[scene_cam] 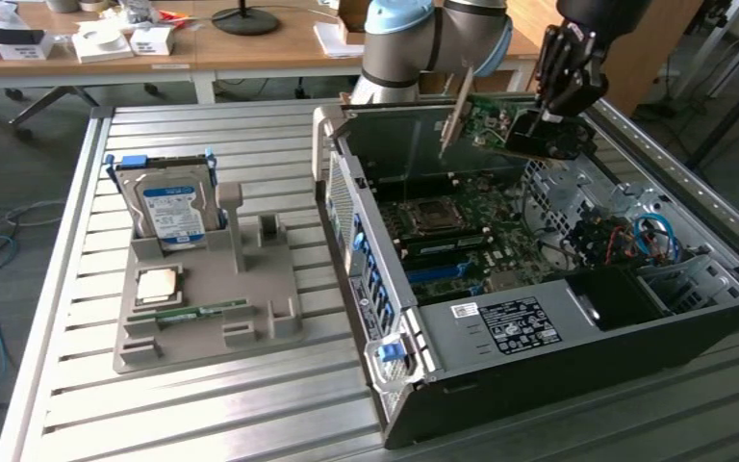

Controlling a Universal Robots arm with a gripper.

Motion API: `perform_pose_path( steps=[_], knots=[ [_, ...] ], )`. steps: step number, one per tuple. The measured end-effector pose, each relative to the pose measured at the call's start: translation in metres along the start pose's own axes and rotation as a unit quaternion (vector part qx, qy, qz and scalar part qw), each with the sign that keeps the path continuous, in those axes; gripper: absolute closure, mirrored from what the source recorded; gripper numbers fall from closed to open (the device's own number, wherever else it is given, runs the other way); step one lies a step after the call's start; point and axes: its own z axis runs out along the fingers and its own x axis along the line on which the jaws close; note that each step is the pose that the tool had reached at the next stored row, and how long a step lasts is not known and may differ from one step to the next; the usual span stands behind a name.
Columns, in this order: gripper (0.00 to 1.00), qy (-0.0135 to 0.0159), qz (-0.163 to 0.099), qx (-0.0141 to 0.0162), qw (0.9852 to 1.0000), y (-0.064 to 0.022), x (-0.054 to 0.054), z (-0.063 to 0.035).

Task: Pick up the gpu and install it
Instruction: 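Insert the gpu into the slot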

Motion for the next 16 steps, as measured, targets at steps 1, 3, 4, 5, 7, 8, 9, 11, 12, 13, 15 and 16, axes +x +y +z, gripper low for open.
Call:
perform_pose_path(
  steps=[1,3,4,5,7,8,9,11,12,13,15,16],
  knots=[
    [0.74,0.0003,-0.009,-0.0001,1.0,0.0,0.0,0.0002],
    [0.74,0.0011,-0.027,-0.0003,0.9996,0.0,0.0,0.0005],
    [0.74,0.0015,-0.037,-0.0005,0.9993,0.0,0.0,0.0007],
    [0.74,0.0018,-0.046,-0.0006,0.999,0.0,0.0,0.0009],
    [0.74,0.0025,-0.064,-0.0008,0.998,-0.0001,0.0,0.0013],
    [0.74,0.0029,-0.073,-0.0009,0.9974,0.0,0.0,0.0014],
    [0.74,0.0032,-0.082,-0.001,0.9967,-0.0001,0.0,0.0016],
    [0.74,0.004,-0.1,-0.0013,0.9949,-0.0001,0.0,0.0019],
    [0.74,0.0044,-0.109,-0.0014,0.994,-0.0001,0.0,0.0021],
    [0.74,0.0047,-0.118,-0.0016,0.993,-0.0001,0.0,0.0023],
    [0.74,0.0054,-0.136,-0.0018,0.9907,-0.0001,0.0,0.0026],
    [0.74,0.0058,-0.145,-0.0019,0.9894,-0.0001,0.0,0.0028]
  ],
)
